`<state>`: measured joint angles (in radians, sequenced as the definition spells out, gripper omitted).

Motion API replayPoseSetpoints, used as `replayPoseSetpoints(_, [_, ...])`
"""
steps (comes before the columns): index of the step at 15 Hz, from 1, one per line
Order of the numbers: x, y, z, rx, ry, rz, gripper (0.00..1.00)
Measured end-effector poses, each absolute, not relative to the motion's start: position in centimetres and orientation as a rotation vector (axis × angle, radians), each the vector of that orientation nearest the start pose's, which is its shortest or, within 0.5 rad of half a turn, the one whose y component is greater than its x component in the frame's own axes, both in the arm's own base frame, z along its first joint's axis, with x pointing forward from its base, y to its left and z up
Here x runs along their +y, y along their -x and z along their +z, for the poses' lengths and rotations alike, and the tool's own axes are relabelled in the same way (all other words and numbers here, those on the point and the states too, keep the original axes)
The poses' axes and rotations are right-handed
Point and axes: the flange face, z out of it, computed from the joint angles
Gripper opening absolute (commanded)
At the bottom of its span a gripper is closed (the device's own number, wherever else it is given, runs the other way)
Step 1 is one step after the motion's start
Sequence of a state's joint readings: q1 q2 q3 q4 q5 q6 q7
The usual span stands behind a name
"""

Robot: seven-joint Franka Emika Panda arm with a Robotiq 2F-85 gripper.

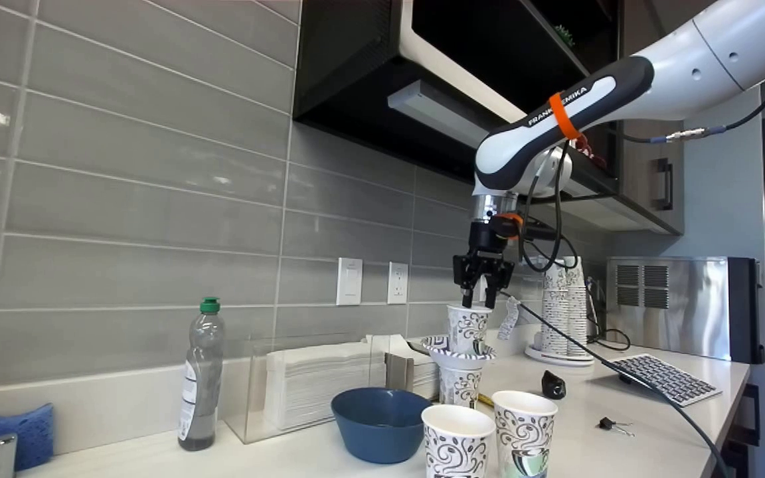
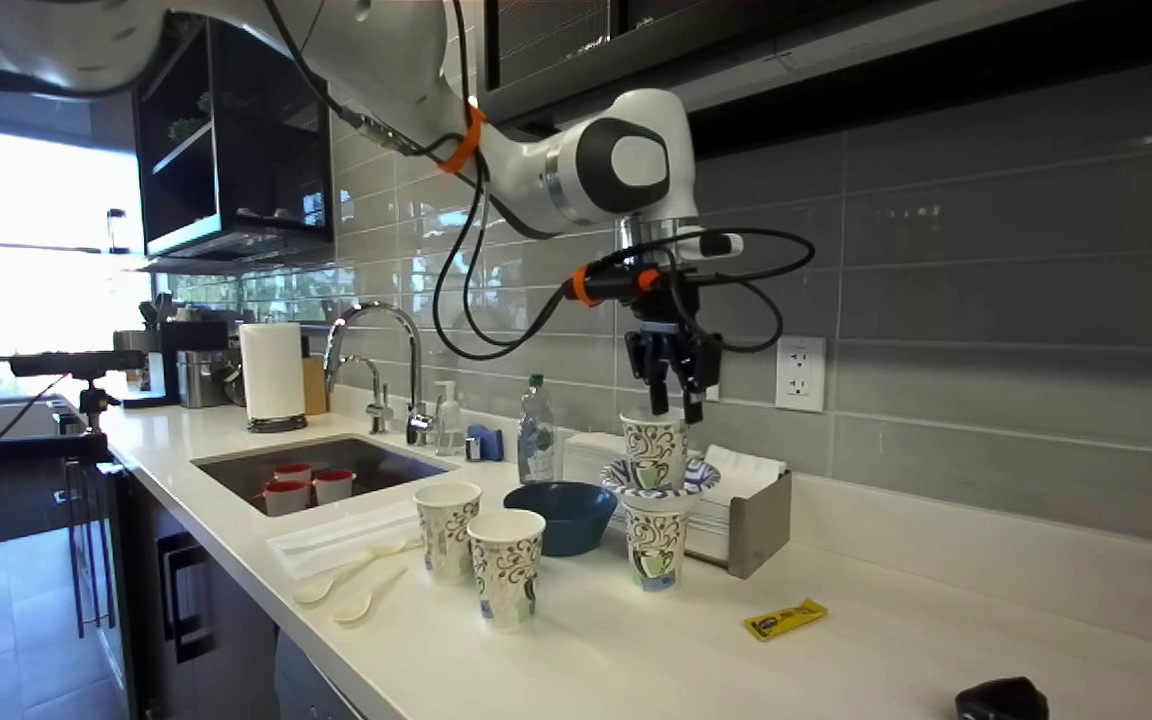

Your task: Pick up the paper cup on the right and put it on the white plate on top of a paper cup

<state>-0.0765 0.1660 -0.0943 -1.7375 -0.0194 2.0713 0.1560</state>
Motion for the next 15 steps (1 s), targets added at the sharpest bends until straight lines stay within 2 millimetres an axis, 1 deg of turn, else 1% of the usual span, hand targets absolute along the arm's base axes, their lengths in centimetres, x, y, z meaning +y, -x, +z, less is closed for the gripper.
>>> replayPoseSetpoints(1, [-10.7,-61.9,49.6,0.508,3.123,-0.275,0.98])
replayPoseSetpoints(2, [-10.9,-61.7,50.0,0.519,3.121,-0.284,1.00])
replayPoseSetpoints(5, [-11.7,-61.1,51.5,0.553,3.101,-0.320,1.00])
replayPoseSetpoints(7, [-12.2,-60.2,52.4,0.571,3.092,-0.338,1.00])
replayPoseSetpoints(11, [-13.2,-57.5,53.3,0.602,3.071,-0.352,1.00])
replayPoseSetpoints(15, [-13.6,-54.4,53.2,0.587,3.025,-0.395,1.00])
